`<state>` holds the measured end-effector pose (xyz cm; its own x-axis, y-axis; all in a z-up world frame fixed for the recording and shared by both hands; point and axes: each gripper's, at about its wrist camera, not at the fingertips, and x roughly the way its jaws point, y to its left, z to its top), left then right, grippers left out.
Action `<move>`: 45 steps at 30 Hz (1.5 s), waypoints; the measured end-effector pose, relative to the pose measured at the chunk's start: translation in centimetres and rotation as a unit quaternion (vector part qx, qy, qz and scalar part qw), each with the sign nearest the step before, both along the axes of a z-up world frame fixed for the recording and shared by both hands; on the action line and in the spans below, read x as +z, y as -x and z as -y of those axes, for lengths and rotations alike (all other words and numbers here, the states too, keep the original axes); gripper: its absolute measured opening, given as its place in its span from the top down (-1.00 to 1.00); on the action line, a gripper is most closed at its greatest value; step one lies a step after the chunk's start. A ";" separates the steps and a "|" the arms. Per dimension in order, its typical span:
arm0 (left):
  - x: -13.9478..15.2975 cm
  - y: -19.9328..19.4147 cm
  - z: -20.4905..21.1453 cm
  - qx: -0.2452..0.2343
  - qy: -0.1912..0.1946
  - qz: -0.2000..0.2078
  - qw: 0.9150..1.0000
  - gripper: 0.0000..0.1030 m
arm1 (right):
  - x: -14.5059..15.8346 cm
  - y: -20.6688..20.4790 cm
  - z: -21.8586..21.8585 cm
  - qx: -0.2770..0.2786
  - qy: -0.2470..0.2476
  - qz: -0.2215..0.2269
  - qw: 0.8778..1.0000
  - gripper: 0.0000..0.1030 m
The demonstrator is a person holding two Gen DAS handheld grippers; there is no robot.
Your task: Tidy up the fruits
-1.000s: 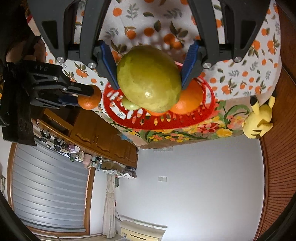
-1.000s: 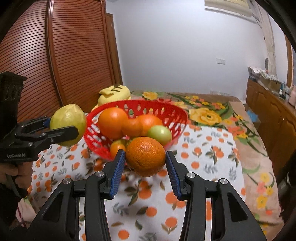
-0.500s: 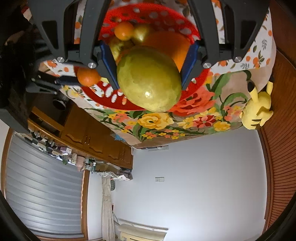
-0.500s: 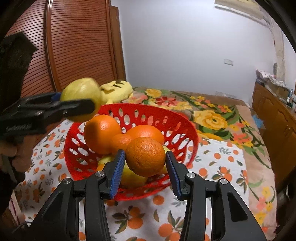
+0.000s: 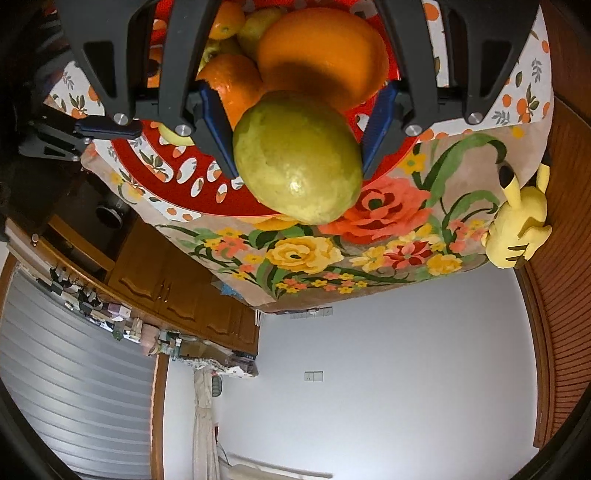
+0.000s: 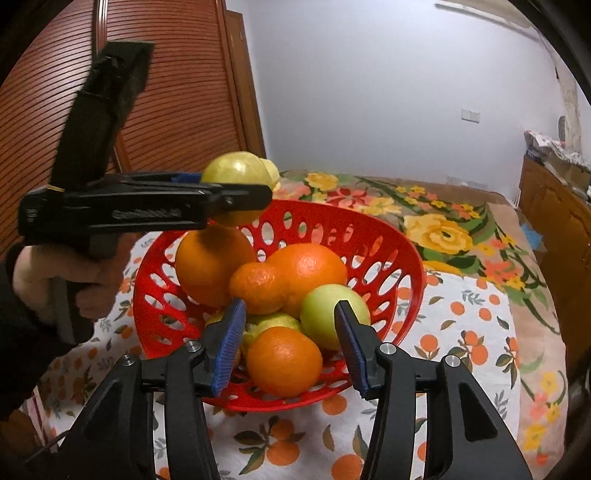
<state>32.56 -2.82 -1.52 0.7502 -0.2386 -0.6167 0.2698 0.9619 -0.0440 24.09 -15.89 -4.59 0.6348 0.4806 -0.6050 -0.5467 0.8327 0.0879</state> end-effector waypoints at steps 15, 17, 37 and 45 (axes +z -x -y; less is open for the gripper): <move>-0.8 -0.4 1.2 0.013 -0.030 -0.016 0.999 -0.26 | 0.3 0.4 0.8 -0.007 -0.001 0.004 1.000 -0.02; -0.7 -0.5 1.0 0.014 -0.026 -0.019 0.999 -0.26 | 0.3 0.5 0.9 -0.008 0.000 0.002 1.000 -0.02; 1.2 4.0 -0.2 0.011 0.011 0.020 1.000 -0.38 | 0.4 2.5 0.6 -0.019 -0.003 0.005 1.000 -0.04; 0.9 8.2 -0.3 0.020 0.006 0.039 0.999 -0.38 | 0.7 4.1 1.1 -0.044 0.001 0.021 0.999 -0.04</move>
